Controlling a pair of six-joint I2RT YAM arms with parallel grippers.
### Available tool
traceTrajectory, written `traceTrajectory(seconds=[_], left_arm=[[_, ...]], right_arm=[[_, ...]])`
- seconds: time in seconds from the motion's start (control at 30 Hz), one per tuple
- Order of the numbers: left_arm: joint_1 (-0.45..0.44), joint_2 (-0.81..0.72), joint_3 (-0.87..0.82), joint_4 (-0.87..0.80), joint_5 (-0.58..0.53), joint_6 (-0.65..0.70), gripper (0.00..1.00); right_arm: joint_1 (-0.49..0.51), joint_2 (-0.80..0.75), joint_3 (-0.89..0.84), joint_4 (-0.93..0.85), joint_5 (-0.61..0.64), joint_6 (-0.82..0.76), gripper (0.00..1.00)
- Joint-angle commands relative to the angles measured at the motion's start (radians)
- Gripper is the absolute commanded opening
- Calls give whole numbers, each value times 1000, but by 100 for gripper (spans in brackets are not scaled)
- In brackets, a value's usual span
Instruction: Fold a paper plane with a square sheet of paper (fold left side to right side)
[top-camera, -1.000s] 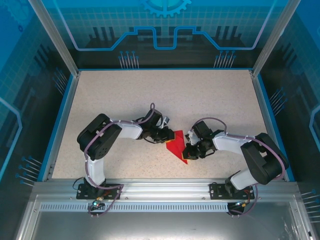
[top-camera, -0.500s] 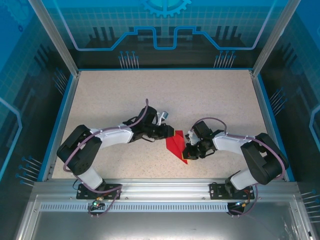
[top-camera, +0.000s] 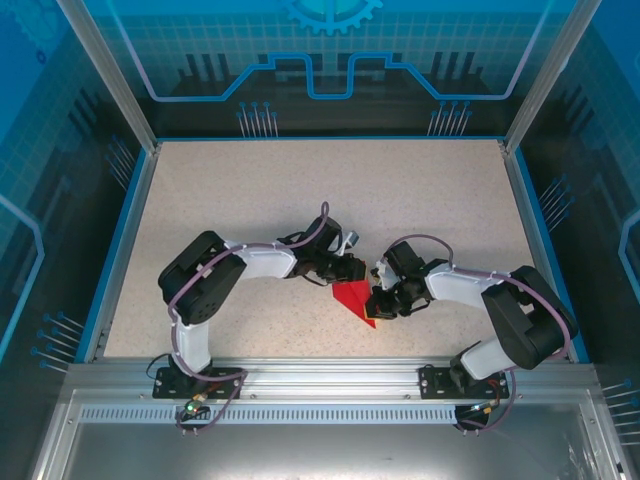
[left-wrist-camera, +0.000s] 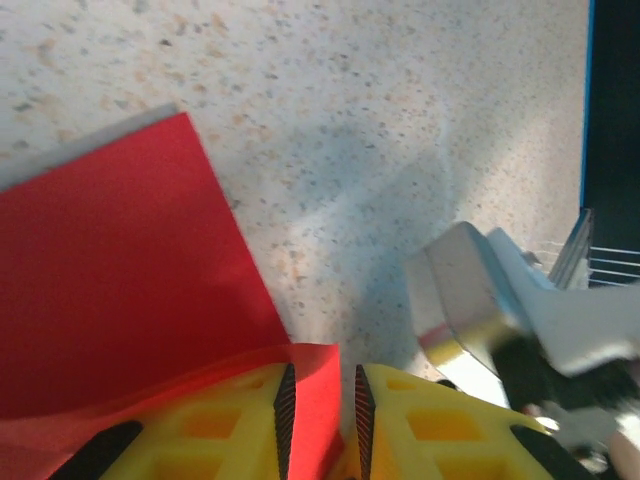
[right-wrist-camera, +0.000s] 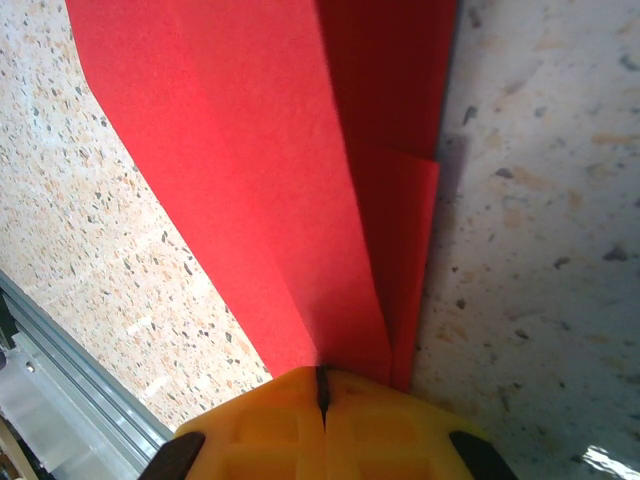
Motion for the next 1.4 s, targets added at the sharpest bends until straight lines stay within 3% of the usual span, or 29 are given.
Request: traceTrajectory(seconds=[0.0,0.43,1.37], left_arm=[[16,26,14,-29,-58,43,26],[70,53,-66,106,-105,13,26],[252,128,43,30,-138,78,27]], right_arm=[[6,26,-33,-127,145,-15,0],[6,23,-38,-129,146,-18,0],[11,21,-60,-121,115,-18,0]])
